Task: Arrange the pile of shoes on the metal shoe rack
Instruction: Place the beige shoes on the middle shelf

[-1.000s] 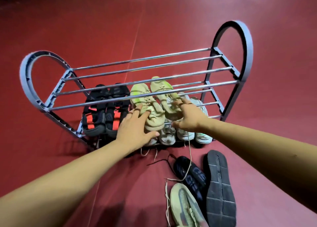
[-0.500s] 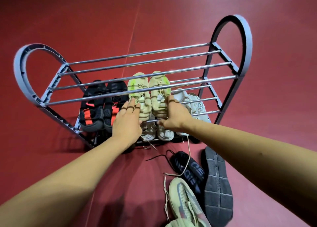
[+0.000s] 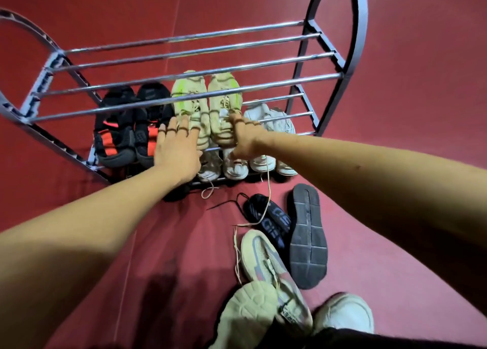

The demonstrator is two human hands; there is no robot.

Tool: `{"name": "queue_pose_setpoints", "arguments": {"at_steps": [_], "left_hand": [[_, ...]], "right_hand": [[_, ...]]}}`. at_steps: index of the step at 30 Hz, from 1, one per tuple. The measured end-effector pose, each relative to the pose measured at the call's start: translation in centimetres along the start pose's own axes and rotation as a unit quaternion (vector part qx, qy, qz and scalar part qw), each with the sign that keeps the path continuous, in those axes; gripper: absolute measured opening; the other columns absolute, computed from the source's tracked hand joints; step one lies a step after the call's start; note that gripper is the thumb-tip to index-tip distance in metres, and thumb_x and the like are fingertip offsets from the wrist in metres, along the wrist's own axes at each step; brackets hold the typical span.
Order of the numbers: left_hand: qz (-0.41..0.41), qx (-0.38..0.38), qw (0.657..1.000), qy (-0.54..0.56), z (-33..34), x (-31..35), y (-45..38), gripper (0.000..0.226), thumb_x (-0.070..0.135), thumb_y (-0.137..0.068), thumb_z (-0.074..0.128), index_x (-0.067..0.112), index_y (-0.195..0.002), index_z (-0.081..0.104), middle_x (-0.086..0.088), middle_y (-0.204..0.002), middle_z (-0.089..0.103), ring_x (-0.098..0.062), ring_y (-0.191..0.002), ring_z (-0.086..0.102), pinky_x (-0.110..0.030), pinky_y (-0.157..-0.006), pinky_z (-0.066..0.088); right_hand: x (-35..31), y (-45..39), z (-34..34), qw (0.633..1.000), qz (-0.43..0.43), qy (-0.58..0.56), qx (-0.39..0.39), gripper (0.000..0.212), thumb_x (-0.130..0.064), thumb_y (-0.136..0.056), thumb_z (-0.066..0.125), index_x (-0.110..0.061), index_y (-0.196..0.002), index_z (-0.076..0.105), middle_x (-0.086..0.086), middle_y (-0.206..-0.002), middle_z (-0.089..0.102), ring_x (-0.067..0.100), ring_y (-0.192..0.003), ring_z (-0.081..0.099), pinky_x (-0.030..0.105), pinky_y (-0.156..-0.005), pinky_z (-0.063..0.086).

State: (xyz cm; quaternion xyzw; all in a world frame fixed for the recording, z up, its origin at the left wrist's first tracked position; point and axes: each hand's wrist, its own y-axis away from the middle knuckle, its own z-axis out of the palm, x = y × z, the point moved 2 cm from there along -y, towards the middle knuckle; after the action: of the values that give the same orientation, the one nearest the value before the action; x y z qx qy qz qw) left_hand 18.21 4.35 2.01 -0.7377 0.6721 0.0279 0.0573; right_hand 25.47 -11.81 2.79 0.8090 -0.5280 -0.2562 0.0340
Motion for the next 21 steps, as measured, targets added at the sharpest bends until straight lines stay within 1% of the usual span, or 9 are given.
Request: {"name": "queue_pose_setpoints", "arguments": {"at_steps": [3,4,6,8,11,14,16,18,21], "left_hand": [[-0.053,0.147,0.972,0.177,-0.1,1.5,5.0,0.051,0.023,-0.086,0.062,0.016,-0.135,0.05,-0.013,-0.148,0.04,-0.031,-0.141,0.033,-0.049,-0.116,0.025],[-0.069,0.158,0.954,0.244,0.8,2.3,7.6,0.044,0.022,-0.086,0.061,0.018,-0.129,0.054,-0.01,-0.139,0.045,-0.029,-0.133,0.041,-0.048,-0.112,0.031],[-0.08,0.059,0.939,0.329,4.6,3.9,14.1,0.03,0.031,-0.088,0.058,0.024,-0.117,0.055,-0.001,-0.121,0.052,-0.025,-0.115,0.056,-0.044,-0.1,0.043],[-0.031,-0.136,0.941,0.309,8.4,6.1,20.8,0.037,0.052,-0.087,0.044,0.029,-0.116,0.051,0.005,-0.111,0.057,-0.022,-0.103,0.063,-0.042,-0.092,0.049],[0.044,-0.297,0.925,0.231,11.1,8.8,27.1,0.075,0.07,-0.074,0.045,0.032,-0.139,0.039,0.007,-0.128,0.051,-0.02,-0.121,0.053,-0.038,-0.101,0.044],[-0.053,-0.36,0.891,0.27,11.1,10.7,29.1,0.093,0.062,-0.068,0.057,0.039,-0.149,0.018,0.004,-0.141,0.043,-0.025,-0.131,0.047,-0.037,-0.103,0.043],[-0.133,-0.368,0.874,0.289,11.1,10.6,29.0,0.088,0.057,-0.071,0.066,0.035,-0.145,0.025,-0.001,-0.135,0.055,-0.027,-0.124,0.057,-0.035,-0.096,0.047],[-0.147,-0.339,0.898,0.24,10.5,9.5,27.3,0.077,0.055,-0.072,0.072,0.025,-0.134,0.04,-0.005,-0.121,0.068,-0.029,-0.112,0.066,-0.035,-0.087,0.051],[-0.196,-0.201,0.929,0.242,8.1,5.9,23.4,0.055,0.05,-0.078,0.069,0.018,-0.119,0.049,-0.014,-0.106,0.072,-0.037,-0.1,0.068,-0.041,-0.081,0.055]], "right_hand": [[-0.4,1.2,-0.6,0.998,-0.007,0.032,0.048,0.079,-0.033,-0.079,0.065,-0.013,-0.146,0.029,0.02,-0.138,0.049,0.04,-0.128,0.046,0.044,-0.104,0.045],[-0.4,1.9,-0.8,0.997,-0.014,0.04,0.061,0.072,-0.031,-0.08,0.064,-0.01,-0.142,0.033,0.021,-0.136,0.048,0.04,-0.127,0.045,0.044,-0.103,0.045],[-0.2,3.7,-0.7,0.994,-0.04,0.05,0.09,0.067,-0.028,-0.079,0.065,-0.007,-0.136,0.036,0.021,-0.134,0.045,0.039,-0.127,0.041,0.046,-0.101,0.044],[0.3,5.2,-0.1,0.983,-0.081,0.095,0.132,0.074,-0.029,-0.075,0.064,-0.008,-0.139,0.034,0.02,-0.137,0.039,0.04,-0.126,0.039,0.048,-0.101,0.045],[1.1,6.6,0.7,0.954,-0.166,0.169,0.184,0.074,-0.031,-0.07,0.058,-0.008,-0.138,0.038,0.021,-0.148,0.032,0.043,-0.122,0.043,0.047,-0.098,0.046],[1.4,8.3,1.8,0.941,-0.239,0.169,0.17,0.067,-0.026,-0.07,0.054,-0.008,-0.134,0.045,0.019,-0.141,0.041,0.038,-0.11,0.049,0.046,-0.091,0.047],[1.1,9.5,3.3,0.935,-0.282,0.157,0.148,0.055,-0.023,-0.071,0.057,-0.006,-0.123,0.052,0.017,-0.128,0.05,0.035,-0.106,0.051,0.046,-0.087,0.048],[0.8,10.3,4.9,0.924,-0.33,0.153,0.121,0.045,-0.021,-0.073,0.058,-0.004,-0.115,0.055,0.015,-0.116,0.055,0.033,-0.102,0.052,0.044,-0.085,0.048],[0.6,11.3,6.8,0.92,-0.37,0.111,0.071,0.029,-0.018,-0.075,0.058,-0.009,-0.103,0.058,0.01,-0.1,0.059,0.03,-0.094,0.054,0.037,-0.078,0.047]]}}
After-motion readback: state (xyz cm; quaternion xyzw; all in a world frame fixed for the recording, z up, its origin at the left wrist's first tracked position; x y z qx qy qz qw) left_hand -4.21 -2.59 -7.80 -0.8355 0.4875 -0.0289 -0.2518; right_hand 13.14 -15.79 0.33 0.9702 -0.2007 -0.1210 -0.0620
